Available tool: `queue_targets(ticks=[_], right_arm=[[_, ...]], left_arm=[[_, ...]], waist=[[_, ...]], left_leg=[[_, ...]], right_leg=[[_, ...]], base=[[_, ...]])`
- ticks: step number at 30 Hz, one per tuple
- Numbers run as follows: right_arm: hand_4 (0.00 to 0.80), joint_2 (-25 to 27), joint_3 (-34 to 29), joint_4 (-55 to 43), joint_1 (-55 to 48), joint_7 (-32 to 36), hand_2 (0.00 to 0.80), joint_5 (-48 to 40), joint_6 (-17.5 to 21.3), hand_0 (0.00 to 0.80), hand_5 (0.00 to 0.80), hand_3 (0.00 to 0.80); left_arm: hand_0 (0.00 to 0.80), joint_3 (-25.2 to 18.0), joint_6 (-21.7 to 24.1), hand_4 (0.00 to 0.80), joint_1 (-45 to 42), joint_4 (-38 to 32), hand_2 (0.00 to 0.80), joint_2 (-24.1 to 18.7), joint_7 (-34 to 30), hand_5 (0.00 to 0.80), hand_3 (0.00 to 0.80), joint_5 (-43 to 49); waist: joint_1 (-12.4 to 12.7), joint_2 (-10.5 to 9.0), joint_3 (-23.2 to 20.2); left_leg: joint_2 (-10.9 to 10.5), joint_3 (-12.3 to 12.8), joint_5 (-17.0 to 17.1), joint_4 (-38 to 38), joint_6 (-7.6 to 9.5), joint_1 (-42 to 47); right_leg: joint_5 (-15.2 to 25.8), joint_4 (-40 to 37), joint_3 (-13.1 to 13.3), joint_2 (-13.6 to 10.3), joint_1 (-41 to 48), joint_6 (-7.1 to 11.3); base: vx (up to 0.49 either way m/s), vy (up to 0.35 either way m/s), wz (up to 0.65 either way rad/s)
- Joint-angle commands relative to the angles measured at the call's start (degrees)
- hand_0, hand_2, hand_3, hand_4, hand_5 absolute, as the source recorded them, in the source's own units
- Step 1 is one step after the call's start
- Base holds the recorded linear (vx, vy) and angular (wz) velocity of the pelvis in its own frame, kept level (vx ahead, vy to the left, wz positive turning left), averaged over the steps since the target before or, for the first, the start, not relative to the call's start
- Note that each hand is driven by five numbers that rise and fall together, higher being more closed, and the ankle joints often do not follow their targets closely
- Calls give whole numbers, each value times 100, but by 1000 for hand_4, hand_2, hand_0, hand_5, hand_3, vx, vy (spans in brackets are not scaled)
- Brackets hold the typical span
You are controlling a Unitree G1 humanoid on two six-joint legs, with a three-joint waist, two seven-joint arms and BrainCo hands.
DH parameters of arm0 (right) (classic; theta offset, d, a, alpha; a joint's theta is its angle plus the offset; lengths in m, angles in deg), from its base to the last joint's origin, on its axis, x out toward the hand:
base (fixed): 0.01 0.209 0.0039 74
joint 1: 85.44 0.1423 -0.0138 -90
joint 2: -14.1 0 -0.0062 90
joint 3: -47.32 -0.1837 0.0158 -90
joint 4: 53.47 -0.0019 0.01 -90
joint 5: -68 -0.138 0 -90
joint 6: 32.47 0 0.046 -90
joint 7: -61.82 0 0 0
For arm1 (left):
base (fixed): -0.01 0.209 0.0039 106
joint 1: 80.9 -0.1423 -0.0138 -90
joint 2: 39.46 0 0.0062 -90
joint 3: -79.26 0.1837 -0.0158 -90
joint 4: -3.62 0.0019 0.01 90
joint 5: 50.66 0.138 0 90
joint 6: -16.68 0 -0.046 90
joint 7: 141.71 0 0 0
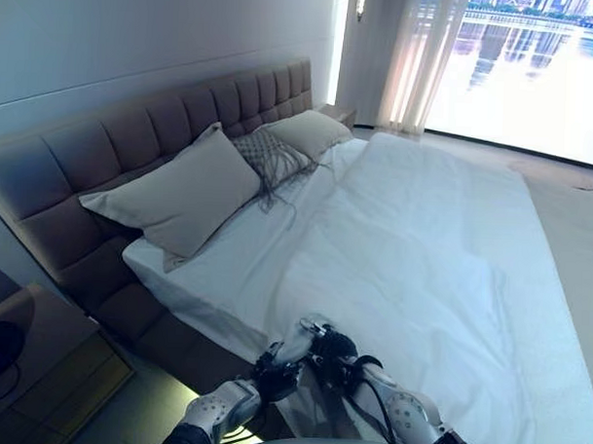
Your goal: Make the bed neatly
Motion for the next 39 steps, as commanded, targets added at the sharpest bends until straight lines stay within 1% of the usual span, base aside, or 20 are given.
queue_targets(ticks=[1,5,9,14,19,23,24,26,28,30,32,33,36,38,39], right_arm=[[0,-73,-335,-467,90,257,0,-513,100,0,0,0],[0,-44,-402,-330,-23,337,0,-904,241,0,0,0],[0,-15,-394,-299,-77,397,0,-1184,285,0,0,0],[0,50,-330,-306,-72,467,0,-1368,235,0,0,0],[0,133,-190,-362,7,452,0,-1460,193,0,0,0],[0,206,-72,-397,31,433,0,-1142,-42,0,0,0],[0,231,-60,-386,29,426,0,-977,-3,0,0,0],[0,325,-89,-312,16,178,0,-370,167,0,0,0],[0,410,-213,-214,-50,-170,0,-494,108,0,0,0],[0,514,-434,74,-187,-330,0,-512,58,0,0,0],[0,550,-647,538,-292,-308,0,-510,25,0,0,0],[0,577,-772,908,-331,-130,0,-439,73,0,0,0],[0,516,-1258,2151,-355,429,0,-830,126,0,0,0],[0,427,-1546,2811,-366,638,0,-859,256,0,0,0],[0,407,-1722,3131,-376,845,0,-831,327,0,0,0]], left_arm=[[800,-241,38,800,694,60,800,120,-357,800,800,179],[800,-290,168,800,809,81,800,61,-315,800,800,283],[800,-331,301,800,932,106,800,6,-261,800,800,359],[800,-374,444,800,1073,142,800,-3,-151,800,800,380],[800,-353,581,800,1162,191,800,-82,-99,800,800,443],[800,-426,754,800,1201,154,800,-142,-200,800,800,392],[800,-432,770,800,1199,153,800,-154,-236,800,800,387],[800,-460,771,800,1189,138,800,-170,-314,800,800,417],[800,-513,739,800,1163,101,800,-193,-366,800,800,445],[800,-612,712,800,1122,47,800,-245,-412,800,800,462],[800,-656,718,800,1129,40,800,-302,-473,800,800,443],[800,-698,689,800,1144,63,800,-343,-523,800,800,465],[800,-805,554,800,1312,186,800,-478,-626,800,800,556],[800,-829,506,800,1414,286,800,-516,-683,800,800,625],[800,-870,454,800,1473,323,800,-549,-690,800,800,663]], waist=[[-40,167,49],[-117,177,105],[-179,188,154],[-210,184,165],[-179,164,182],[-180,139,174],[-184,134,180],[-202,121,201],[-247,121,230],[-302,127,259],[-340,125,292],[-351,114,312],[-357,55,393],[-354,21,439],[-350,3,461]], left_leg=[[6,131,-341,41,362,239],[3,112,-310,41,389,192],[-2,77,-270,71,400,141],[19,79,-224,96,373,73],[37,68,-192,127,335,24],[114,175,-160,138,290,8],[129,192,-154,152,279,-7],[152,227,-145,178,261,-47],[162,250,-126,173,264,-75],[169,274,-122,155,276,-107],[176,300,-112,164,281,-174],[180,308,-110,164,279,-200],[194,309,-101,173,257,-295],[203,304,-92,170,244,-341],[202,293,-89,167,234,-361]], right_leg=[[250,391,-185,20,-487,-99],[129,613,-138,8,-593,-130],[39,804,-74,-6,-701,-161],[27,805,-64,4,-725,-197],[49,772,-127,17,-726,-207],[123,636,-149,55,-734,-214],[127,632,-139,61,-748,-215],[136,623,-118,80,-783,-221],[138,623,-85,94,-816,-229],[125,628,-55,110,-864,-243],[124,639,-29,117,-928,-252],[132,633,-24,122,-951,-254],[164,612,-14,144,-1016,-247],[184,599,-20,148,-1041,-234],[194,591,-32,144,-1046,-220]], base=[[-63,-30,-1],[-70,-22,-3],[-65,-23,-7],[-33,-30,-9],[-23,-39,-4],[-33,-50,-4],[-49,-47,-15],[-51,-36,-27],[-50,-19,-27],[-59,-16,-14],[-72,-18,-5],[-75,-35,-4],[-69,-53,-3],[-58,-53,0],[-34,-45,2]])
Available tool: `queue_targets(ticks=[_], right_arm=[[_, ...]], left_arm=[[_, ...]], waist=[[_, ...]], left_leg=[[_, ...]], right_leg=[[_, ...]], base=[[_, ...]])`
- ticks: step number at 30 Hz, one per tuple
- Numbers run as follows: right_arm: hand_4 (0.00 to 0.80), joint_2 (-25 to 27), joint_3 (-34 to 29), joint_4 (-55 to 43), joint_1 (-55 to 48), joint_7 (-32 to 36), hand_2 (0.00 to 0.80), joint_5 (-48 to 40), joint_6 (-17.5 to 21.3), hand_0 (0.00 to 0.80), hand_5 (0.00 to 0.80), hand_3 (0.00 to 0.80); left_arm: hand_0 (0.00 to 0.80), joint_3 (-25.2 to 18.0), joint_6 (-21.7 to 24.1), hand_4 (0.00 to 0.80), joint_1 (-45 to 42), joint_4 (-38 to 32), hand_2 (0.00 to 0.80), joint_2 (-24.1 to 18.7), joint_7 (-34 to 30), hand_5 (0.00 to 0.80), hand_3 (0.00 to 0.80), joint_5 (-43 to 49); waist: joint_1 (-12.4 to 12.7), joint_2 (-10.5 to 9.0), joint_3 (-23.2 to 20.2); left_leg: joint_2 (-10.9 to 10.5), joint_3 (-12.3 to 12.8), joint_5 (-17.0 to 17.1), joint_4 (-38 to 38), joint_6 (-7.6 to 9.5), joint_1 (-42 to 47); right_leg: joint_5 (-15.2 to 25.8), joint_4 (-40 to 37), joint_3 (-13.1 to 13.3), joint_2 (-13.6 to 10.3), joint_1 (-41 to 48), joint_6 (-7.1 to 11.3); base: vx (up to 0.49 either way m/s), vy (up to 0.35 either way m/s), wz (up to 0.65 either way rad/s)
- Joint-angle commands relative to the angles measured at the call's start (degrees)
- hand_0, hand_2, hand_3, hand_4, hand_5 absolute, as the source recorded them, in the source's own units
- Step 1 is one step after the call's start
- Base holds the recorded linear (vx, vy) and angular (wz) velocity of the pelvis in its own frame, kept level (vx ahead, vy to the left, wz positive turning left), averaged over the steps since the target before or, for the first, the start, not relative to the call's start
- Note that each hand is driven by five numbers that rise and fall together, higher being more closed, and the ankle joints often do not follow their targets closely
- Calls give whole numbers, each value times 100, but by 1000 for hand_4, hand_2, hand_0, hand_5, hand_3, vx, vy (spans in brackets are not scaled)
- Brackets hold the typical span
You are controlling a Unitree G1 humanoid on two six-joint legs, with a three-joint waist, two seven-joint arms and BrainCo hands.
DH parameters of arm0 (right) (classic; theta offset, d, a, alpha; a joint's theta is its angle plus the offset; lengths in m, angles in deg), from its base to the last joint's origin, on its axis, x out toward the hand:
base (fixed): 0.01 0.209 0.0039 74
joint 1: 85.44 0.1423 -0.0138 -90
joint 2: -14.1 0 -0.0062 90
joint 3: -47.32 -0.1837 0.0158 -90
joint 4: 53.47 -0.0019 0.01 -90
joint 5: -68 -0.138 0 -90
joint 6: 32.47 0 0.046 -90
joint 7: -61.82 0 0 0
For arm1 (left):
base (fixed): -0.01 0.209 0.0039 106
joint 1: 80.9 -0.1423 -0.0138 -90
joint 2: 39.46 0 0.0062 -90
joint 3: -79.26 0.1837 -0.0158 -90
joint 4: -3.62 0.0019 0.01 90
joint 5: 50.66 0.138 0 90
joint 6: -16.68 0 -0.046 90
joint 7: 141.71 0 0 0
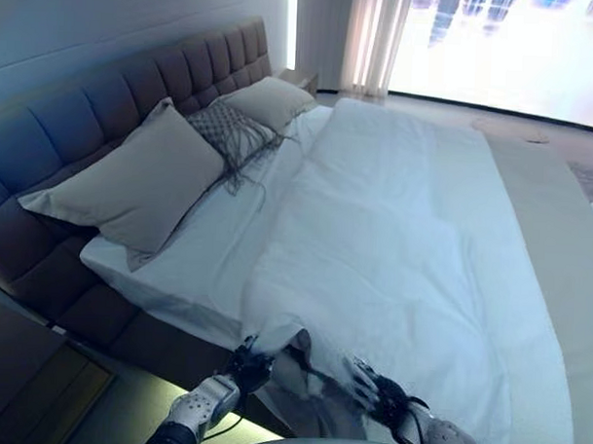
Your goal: Make the bed neatly
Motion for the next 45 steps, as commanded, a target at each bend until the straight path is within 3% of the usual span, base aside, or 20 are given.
queue_targets(ticks=[1,5,9,15,17,22,24,31,36,40,42,45], right_arm=[[0,-76,-416,377,107,672,0,-197,462,0,0,0],[0,-36,-981,781,6,824,0,-241,852,0,0,0],[0,-10,-1429,913,-154,1105,0,-136,997,0,0,0],[0,84,-1810,1149,-204,1666,0,259,1162,0,0,0],[0,132,-1904,1252,-192,1909,0,393,1231,0,0,0],[0,107,-2024,1546,-77,2506,0,469,1382,0,0,0],[0,73,-2070,1660,-55,2669,0,427,1456,0,0,0],[0,-135,-2134,1724,-77,3031,0,432,1616,0,0,0],[0,-239,-2137,1725,-49,3157,0,324,1498,0,0,0],[0,-319,-2172,1561,-49,3258,0,370,1584,0,0,0],[0,-370,-2186,1379,-23,3253,0,436,1562,0,0,0],[0,-490,-2049,970,31,3058,0,457,1461,0,0,0]], left_arm=[[800,-486,-116,800,1353,326,800,-105,-428,800,800,212],[800,-601,-46,800,1442,344,800,-181,-307,800,800,561],[800,-770,154,800,1481,547,800,-421,-102,800,800,1340],[800,-1552,417,800,1691,1048,800,-1291,-245,800,800,2004],[800,-1796,595,800,1661,1089,800,-1614,-314,800,800,2165],[800,-2577,913,800,1284,1146,800,-2230,-673,800,800,2480],[800,-2828,964,800,1131,1220,800,-2328,-846,800,800,2506],[800,-3524,1050,800,958,1813,800,-2650,-1016,800,800,2474],[800,-3676,1045,800,939,2048,800,-2657,-1451,800,800,2509],[800,-3781,1127,800,711,1716,800,-2424,-1698,800,800,2543],[800,-3899,1115,800,498,1441,800,-2307,-1656,800,800,2416],[800,-3999,1157,800,320,1115,800,-2131,-1462,800,800,2423]], waist=[[-62,-75,186],[-108,-113,216],[-208,-85,182],[-277,2,62],[-261,48,40],[-44,130,46],[-1,162,45],[52,195,30],[98,133,-15],[205,69,-12],[257,50,-10],[334,62,8]], left_leg=[[-4,-205,-42,133,282,-85],[-15,-231,-68,128,266,-85],[-43,-215,-87,103,276,-23],[-89,-309,-217,196,292,68],[-68,-389,-268,254,291,81],[-55,-942,-388,398,284,55],[-84,-954,-411,402,299,66],[-326,-972,-506,437,393,-11],[-484,-962,-576,429,462,-40],[-652,-1025,-749,585,557,-117],[-727,-940,-786,544,604,-84],[-767,-752,-719,419,704,-54]], right_leg=[[111,358,-320,36,-236,-148],[99,357,-310,39,-223,-117],[95,325,-265,44,-184,-92],[38,306,-126,3,-133,-54],[13,339,-55,-14,-153,-40],[-84,511,183,-113,-219,-5],[-98,529,196,-188,-208,18],[-61,534,162,-536,-182,162],[46,462,143,-744,-145,249],[265,466,180,-966,-232,273],[449,493,122,-1075,-330,299],[331,884,-65,-913,-472,309]], base=[[-19,-42,2],[-1,-9,1],[40,9,2],[83,49,-4],[62,88,-26],[52,110,-32],[49,177,-39],[17,221,-10],[-22,198,2],[-58,143,-1],[-115,104,-12],[-164,80,-23]])
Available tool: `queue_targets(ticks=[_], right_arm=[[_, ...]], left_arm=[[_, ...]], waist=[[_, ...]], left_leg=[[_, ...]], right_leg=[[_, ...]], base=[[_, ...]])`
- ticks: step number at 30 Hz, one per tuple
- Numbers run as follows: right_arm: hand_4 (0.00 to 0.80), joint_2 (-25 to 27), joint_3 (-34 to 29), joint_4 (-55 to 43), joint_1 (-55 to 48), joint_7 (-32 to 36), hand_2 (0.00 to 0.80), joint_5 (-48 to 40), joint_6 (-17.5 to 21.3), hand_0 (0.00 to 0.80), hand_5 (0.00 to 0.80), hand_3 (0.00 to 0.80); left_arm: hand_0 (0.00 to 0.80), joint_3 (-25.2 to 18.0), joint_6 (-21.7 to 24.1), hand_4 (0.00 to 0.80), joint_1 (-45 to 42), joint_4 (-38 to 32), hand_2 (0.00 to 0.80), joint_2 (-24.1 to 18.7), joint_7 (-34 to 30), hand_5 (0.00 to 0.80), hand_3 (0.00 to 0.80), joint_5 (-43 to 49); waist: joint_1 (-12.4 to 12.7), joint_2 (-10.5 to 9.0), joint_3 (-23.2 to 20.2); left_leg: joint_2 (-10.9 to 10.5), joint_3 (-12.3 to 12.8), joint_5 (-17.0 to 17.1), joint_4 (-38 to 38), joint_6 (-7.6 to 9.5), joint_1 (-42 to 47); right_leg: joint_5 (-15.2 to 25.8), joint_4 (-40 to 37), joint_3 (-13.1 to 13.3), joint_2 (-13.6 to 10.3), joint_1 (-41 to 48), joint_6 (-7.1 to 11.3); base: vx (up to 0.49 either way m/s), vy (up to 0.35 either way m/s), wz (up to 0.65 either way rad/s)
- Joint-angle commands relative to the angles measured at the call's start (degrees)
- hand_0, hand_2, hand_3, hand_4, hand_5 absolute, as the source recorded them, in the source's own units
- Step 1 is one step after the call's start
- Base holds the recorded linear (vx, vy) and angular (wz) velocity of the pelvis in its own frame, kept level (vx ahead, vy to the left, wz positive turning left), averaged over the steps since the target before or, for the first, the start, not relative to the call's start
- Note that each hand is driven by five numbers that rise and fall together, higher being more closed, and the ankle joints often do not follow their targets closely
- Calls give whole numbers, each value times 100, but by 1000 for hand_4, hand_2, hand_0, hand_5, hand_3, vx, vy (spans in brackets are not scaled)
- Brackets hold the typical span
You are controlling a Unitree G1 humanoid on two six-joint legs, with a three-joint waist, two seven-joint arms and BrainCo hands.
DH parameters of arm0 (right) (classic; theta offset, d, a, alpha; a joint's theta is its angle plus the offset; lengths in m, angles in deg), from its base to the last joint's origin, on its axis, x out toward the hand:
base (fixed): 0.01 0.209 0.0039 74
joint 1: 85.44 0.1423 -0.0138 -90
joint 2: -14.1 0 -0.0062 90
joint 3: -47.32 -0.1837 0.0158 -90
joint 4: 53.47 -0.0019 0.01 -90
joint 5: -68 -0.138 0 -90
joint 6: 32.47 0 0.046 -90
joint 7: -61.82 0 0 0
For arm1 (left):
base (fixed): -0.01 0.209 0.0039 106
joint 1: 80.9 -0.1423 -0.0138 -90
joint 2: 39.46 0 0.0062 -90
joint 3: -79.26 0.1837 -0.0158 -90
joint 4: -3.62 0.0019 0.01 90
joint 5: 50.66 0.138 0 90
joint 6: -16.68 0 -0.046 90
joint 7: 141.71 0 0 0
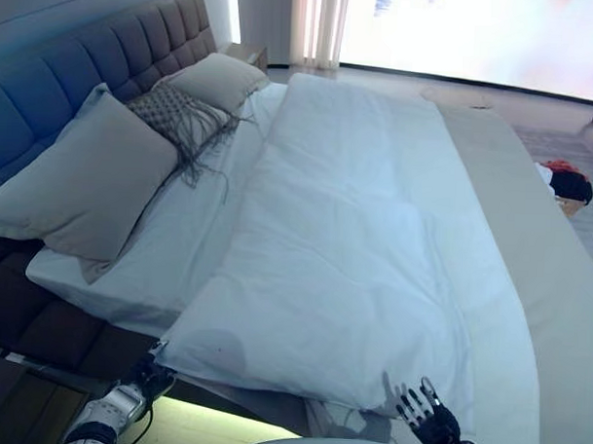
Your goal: Make the bed neatly
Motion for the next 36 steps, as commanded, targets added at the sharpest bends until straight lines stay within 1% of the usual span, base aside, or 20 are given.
queue_targets(ticks=[1,4,6,7,9,10,12,13,16,19,20,23,24,26,27,28,29,31,34,36], right_arm=[[0,1,-133,-537,111,-77,0,11,66,0,0,0],[0,-44,50,-701,13,-76,0,-167,199,0,0,0],[0,8,205,-1035,-67,-173,0,-274,258,0,0,0],[0,27,257,-1101,-75,-190,0,-286,293,0,0,0],[0,123,479,-1167,23,-456,0,-382,442,0,0,0],[0,158,547,-1221,69,-591,0,-430,468,0,0,0],[0,221,583,-1256,147,-774,0,-554,569,0,0,0],[0,268,585,-1182,174,-748,0,-680,644,0,0,0],[0,273,484,-1102,162,-698,0,-772,624,0,0,0],[0,286,244,-1207,13,-698,0,-634,384,0,0,0],[0,294,149,-1216,-31,-652,0,-618,318,0,0,0],[0,344,-68,-1208,-78,-431,0,-521,188,0,0,0],[0,363,-94,-1240,-32,-445,0,-512,156,0,0,0],[0,393,-97,-1319,45,-497,0,-551,115,0,0,0],[0,382,-149,-1295,71,-459,0,-520,96,0,0,0],[0,374,-170,-1261,91,-438,0,-509,92,0,0,0],[0,328,-187,-1217,134,-408,0,-497,72,0,0,0],[0,206,-142,-1332,135,-431,0,-611,69,0,0,0],[0,127,9,-1545,176,-562,0,-676,-36,0,0,0],[0,110,45,-1684,191,-565,0,-593,-83,0,0,0]], left_arm=[[800,-1344,1274,800,354,-412,800,-899,-19,800,800,-329],[800,-1049,1426,800,429,-583,800,-765,100,800,800,-378],[800,-810,1536,800,513,-721,800,-708,268,800,800,-532],[800,-757,1567,800,542,-723,800,-706,291,800,800,-602],[800,-635,1575,800,633,-858,800,-563,329,800,800,-761],[800,-605,1577,800,683,-868,800,-485,372,800,800,-683],[800,-403,1557,800,866,-775,800,-387,402,800,800,-737],[800,-295,1563,800,945,-745,800,-333,399,800,800,-774],[800,-252,1501,800,922,-708,800,-209,329,800,800,-820],[800,-327,1483,800,707,-555,800,-129,149,800,800,-940],[800,-344,1491,800,687,-471,800,-100,82,800,800,-989],[800,-406,1475,800,665,-402,800,-20,10,800,800,-1057],[800,-435,1469,800,650,-411,800,12,5,800,800,-1048],[800,-488,1444,800,605,-431,800,33,-11,800,800,-1120],[800,-544,1373,800,600,-409,800,15,-28,800,800,-1196],[800,-573,1323,800,607,-388,800,-2,-31,800,800,-1218],[800,-612,1226,800,628,-363,800,-60,28,800,800,-1259],[800,-580,1169,800,782,-303,800,-165,181,800,800,-1120],[800,-583,1155,800,990,-85,800,-386,330,800,800,-975],[800,-654,1090,800,1018,100,800,-584,362,800,800,-819]], waist=[[373,187,-106],[324,130,-88],[306,74,-15],[306,62,19],[359,86,127],[372,99,178],[357,127,262],[332,115,289],[225,68,299],[35,143,217],[-16,210,189],[-141,391,143],[-176,477,136],[-227,607,144],[-264,663,147],[-275,680,142],[-292,685,128],[-317,612,102],[-321,529,109],[-343,503,146]], left_leg=[[-410,-138,-254,428,680,-344],[-514,-225,-125,387,799,-454],[-619,-420,-72,527,776,-647],[-642,-503,-94,649,753,-734],[-709,-742,141,547,647,-852],[-717,-758,227,556,577,-943],[-668,-613,372,769,439,-1291],[-569,-554,416,976,384,-1446],[-199,-608,451,1444,278,-1503],[445,-697,914,1368,104,-1246],[644,-732,1120,1250,31,-1164],[1036,-825,1428,968,-144,-927],[1125,-875,1429,885,-205,-799],[1139,-835,1292,767,-252,-610],[1083,-739,1083,797,-256,-560],[1043,-680,959,836,-251,-558],[942,-535,654,937,-221,-552],[727,-271,236,1115,-125,-571],[440,-278,-196,1341,29,-606],[159,-256,-387,1381,175,-587]], right_leg=[[-200,1240,-329,-426,-318,152],[-389,1668,-257,249,-543,-23],[-547,1527,-133,691,-560,-297],[-604,1461,-121,739,-554,-365],[-637,1116,-42,898,-390,-500],[-646,965,-18,932,-294,-526],[-690,752,-45,966,-170,-604],[-683,704,-67,937,-167,-647],[-723,797,-91,834,-180,-714],[-835,1003,-25,781,-253,-738],[-897,1094,-20,748,-284,-724],[-1074,1377,7,533,-390,-658],[-1118,1502,61,362,-437,-575],[-1167,1678,153,106,-521,-448],[-1170,1761,210,-122,-542,-341],[-1150,1773,229,-230,-532,-288],[-1083,1767,242,-436,-490,-181],[-849,1635,167,-754,-395,-15],[-507,1454,194,-1105,-409,121],[31,1408,330,-1363,-550,222]], base=[[-167,45,-33],[-171,-7,-19],[-214,-74,-12],[-213,-116,10],[-159,-84,32],[-153,-13,42],[-209,41,34],[-205,47,32],[-79,76,36],[35,267,5],[50,358,10],[51,456,5],[67,526,-3],[73,518,-1],[69,434,3],[96,464,5],[77,363,5],[61,343,13],[29,324,-5],[-24,348,-23]])
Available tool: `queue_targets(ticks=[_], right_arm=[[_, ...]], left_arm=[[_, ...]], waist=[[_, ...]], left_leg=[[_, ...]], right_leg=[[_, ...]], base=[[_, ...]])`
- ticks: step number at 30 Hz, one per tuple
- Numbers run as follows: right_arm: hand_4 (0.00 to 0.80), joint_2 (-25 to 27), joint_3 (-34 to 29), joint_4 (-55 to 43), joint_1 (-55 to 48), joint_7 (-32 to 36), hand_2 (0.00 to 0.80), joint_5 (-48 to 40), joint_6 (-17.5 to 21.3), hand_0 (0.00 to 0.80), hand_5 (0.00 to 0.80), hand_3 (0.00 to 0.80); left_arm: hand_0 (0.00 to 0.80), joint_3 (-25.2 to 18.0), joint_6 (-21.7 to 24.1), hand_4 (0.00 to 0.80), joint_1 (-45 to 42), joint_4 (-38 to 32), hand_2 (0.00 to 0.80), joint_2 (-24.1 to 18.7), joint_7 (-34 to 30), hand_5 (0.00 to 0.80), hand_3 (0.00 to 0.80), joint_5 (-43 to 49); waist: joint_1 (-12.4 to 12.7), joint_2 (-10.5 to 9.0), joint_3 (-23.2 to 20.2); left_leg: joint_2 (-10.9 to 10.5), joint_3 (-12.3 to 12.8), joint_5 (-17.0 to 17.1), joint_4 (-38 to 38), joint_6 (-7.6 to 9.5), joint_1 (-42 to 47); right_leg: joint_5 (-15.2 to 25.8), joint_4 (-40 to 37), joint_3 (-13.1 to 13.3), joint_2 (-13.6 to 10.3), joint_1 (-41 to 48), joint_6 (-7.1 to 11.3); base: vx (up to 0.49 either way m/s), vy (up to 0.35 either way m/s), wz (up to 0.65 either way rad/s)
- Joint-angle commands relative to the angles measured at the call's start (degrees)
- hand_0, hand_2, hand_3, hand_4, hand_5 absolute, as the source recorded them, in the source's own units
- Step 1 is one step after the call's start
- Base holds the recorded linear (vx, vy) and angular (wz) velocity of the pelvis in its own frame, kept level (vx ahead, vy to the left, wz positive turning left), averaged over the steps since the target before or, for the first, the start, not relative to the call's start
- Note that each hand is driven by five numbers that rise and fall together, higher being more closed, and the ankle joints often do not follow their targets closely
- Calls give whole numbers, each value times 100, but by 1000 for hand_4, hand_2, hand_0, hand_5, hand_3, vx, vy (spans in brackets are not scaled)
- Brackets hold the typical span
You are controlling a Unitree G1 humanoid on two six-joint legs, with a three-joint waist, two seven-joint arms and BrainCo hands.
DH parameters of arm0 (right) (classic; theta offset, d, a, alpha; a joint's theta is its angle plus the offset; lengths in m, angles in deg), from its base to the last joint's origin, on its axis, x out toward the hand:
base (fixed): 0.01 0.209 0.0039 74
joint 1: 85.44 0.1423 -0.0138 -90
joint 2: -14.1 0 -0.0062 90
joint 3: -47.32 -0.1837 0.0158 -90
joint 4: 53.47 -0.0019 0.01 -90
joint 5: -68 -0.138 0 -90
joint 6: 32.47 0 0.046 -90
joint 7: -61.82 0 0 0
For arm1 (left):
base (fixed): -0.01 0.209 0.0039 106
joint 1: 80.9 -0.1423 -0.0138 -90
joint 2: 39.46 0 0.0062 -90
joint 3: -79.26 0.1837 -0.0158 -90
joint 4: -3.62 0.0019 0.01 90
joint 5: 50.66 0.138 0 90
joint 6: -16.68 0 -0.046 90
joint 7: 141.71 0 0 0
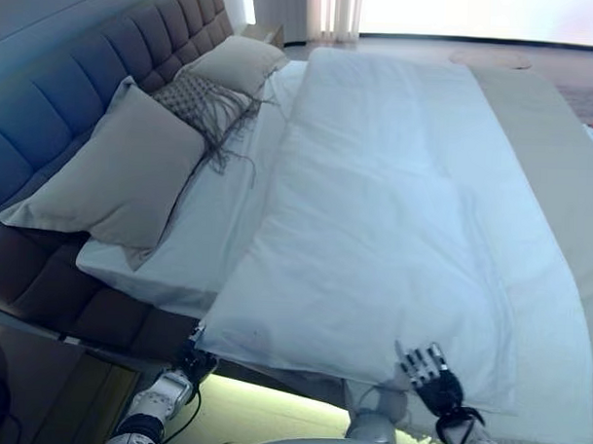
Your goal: Make the bed neatly
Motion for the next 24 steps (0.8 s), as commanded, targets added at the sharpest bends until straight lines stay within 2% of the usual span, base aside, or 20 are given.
queue_targets(ticks=[1,3,4,7,10,12,15,18,23,24], right_arm=[[0,354,-194,-520,84,67,0,13,89,0,0,0],[0,339,-129,-512,111,108,0,-8,129,0,0,0],[0,315,-76,-527,136,90,0,-17,104,0,0,0],[0,209,10,-402,27,337,0,112,33,0,0,0],[0,165,193,-309,-157,487,0,81,146,0,0,0],[0,167,267,-246,-197,467,0,-17,232,0,0,0],[0,275,339,-287,-140,318,0,-47,232,0,0,0],[0,405,359,-456,-87,168,0,42,165,0,0,0],[0,486,143,-788,-361,140,0,327,32,0,0,0],[0,488,97,-790,-400,112,0,281,8,0,0,0]], left_arm=[[800,-1089,706,800,640,121,800,-1610,85,800,800,-202],[800,-1244,682,800,791,371,800,-1830,305,800,800,-537],[800,-1399,665,800,856,511,800,-1995,403,800,800,-750],[800,-1909,678,800,1024,1016,800,-2496,721,800,800,-1351],[800,-2032,863,800,1107,1087,800,-2587,755,800,800,-1197],[800,-1965,988,800,1052,1048,800,-2489,610,800,800,-962],[800,-1862,1169,800,844,783,800,-2221,553,800,800,-878],[800,-1944,1197,800,538,545,800,-1989,741,800,800,-1143],[800,-2018,1341,800,65,51,800,-1302,817,800,800,-1254],[800,-2013,1333,800,33,-27,800,-1231,850,800,800,-1241]], waist=[[97,267,-105],[134,219,-86],[129,209,-78],[56,236,-71],[76,187,-145],[149,151,-174],[240,128,-166],[357,151,-94],[496,64,92],[517,55,106]], left_leg=[[105,9,21,604,447,-373],[-106,153,-87,602,533,-421],[-143,248,-119,570,581,-413],[-224,388,-115,401,751,-365],[-274,416,70,161,807,-389],[-262,310,154,119,780,-434],[-123,208,223,169,627,-511],[98,211,281,193,527,-555],[229,-387,240,417,431,-667],[256,-422,261,371,424,-634]], right_leg=[[595,371,249,-430,-219,30],[1097,108,75,-620,-264,97],[1159,107,20,-624,-325,102],[728,731,31,-221,-577,31],[340,1077,-93,287,-687,-86],[-2,850,-201,565,-583,-201],[-60,129,-258,844,-346,-243],[-82,22,-359,989,-286,-290],[-350,372,-270,1094,-324,-389],[-383,418,-298,1094,-313,-400]], base=[[-48,291,-11],[-64,261,-2],[-69,230,-13],[-56,188,-38],[-23,41,-23],[-8,-72,-30],[-3,-135,3],[-15,-90,-1],[38,0,-4],[82,55,0]])
